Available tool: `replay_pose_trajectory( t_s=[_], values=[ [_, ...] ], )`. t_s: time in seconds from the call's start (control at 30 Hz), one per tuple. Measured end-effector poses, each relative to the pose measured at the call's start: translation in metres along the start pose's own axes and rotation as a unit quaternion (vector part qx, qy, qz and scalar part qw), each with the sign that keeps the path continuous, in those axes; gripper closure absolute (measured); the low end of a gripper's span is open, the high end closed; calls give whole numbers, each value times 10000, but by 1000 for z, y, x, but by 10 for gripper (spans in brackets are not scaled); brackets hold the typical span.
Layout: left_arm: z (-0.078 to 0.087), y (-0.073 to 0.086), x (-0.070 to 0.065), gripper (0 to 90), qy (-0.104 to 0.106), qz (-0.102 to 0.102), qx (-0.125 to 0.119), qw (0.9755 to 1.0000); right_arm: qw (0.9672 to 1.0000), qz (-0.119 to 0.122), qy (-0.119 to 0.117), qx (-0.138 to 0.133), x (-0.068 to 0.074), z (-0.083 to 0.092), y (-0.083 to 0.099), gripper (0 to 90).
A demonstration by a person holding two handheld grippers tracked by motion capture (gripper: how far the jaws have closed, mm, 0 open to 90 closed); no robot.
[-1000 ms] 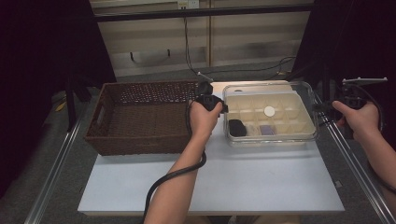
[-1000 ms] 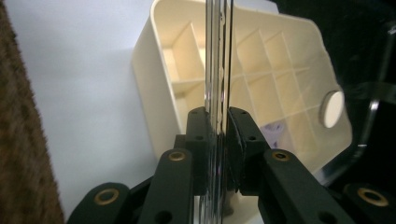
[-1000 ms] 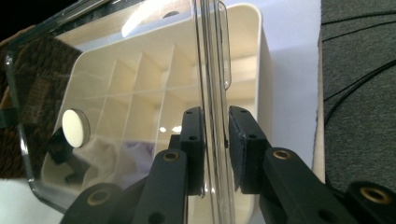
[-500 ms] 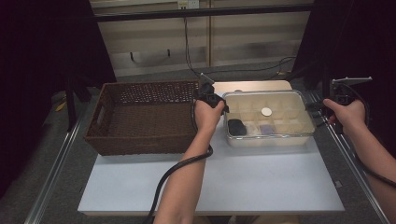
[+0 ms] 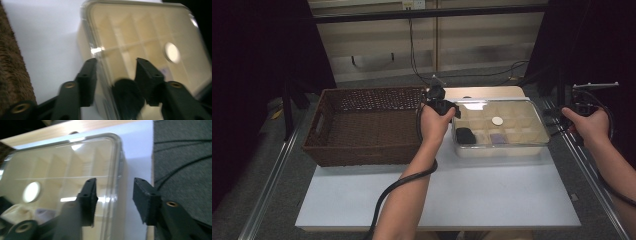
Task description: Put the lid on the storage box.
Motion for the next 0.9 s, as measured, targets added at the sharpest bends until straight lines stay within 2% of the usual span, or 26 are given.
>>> replay_pose_trajectory(
  t_s=[0.03,0.07,0.1,0.13,0.17,0.2,0.23,0.27,0.3,0.33,0.4,0.43,0.47,0.5,0.57,0.67,0.7,0.73,0.9],
  values=[
    [0,0,0,504,0,0,0,10000,10000,0,0,0,0,0,0,500],
    [11,5,-5,491,12,-213,-58,9998,9996,250,-89,-111,9,9,4,457],
    [16,8,-6,479,10,-366,-43,9993,9994,275,-151,-141,13,12,5,442],
    [16,8,-6,456,10,-366,-43,9993,9994,275,-151,-141,13,12,5,442],
    [22,13,-11,456,122,-474,-99,9988,9989,350,-239,-193,18,16,7,434],
    [28,17,-13,437,125,-602,-108,9981,9983,458,-274,-243,25,21,10,410],
    [35,25,-19,416,270,-764,-108,9966,9968,686,-267,-309,34,28,16,399],
    [35,25,-19,396,270,-764,-108,9966,9968,686,-267,-309,34,28,16,399],
    [38,29,-20,396,238,-840,-97,9961,9957,807,-309,-337,39,29,20,394],
    [42,36,-24,390,296,-914,-119,9953,9946,925,-380,-282,49,33,28,387],
    [45,42,-26,381,325,-954,-121,9948,9939,988,-405,-276,52,34,31,378],
    [48,50,-28,371,379,-1085,-116,9933,9926,1131,-401,-184,60,36,43,363],
    [48,50,-28,366,379,-1085,-116,9933,9926,1131,-401,-184,60,36,43,363],
    [48,56,-29,363,406,-1114,-136,9928,9916,1216,-443,-80,65,37,52,355],
    [48,66,-31,359,476,-1166,-127,9920,9910,1256,-467,-77,67,38,57,354],
    [48,83,-34,349,556,-1359,-91,9891,9881,1427,-576,53,76,38,75,333],
    [48,83,-34,348,556,-1359,-91,9891,9881,1427,-576,53,76,38,75,333],
    [49,90,-36,339,599,-1408,-58,9882,9864,1521,-610,82,79,38,82,332],
    [48,106,-37,333,643,-1533,-54,9861,9843,1586,-771,60,87,42,95,326]
  ],
)
Point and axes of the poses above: each handheld gripper's, and its own axes: z roughly backward along the jaws, y roughly out of its underside, x roughly to its left, the point moved 6 cm from there along -z, roughly forward along the jaws, and after that the axes turned 3 degrees about -y, right-handed, at the moved point
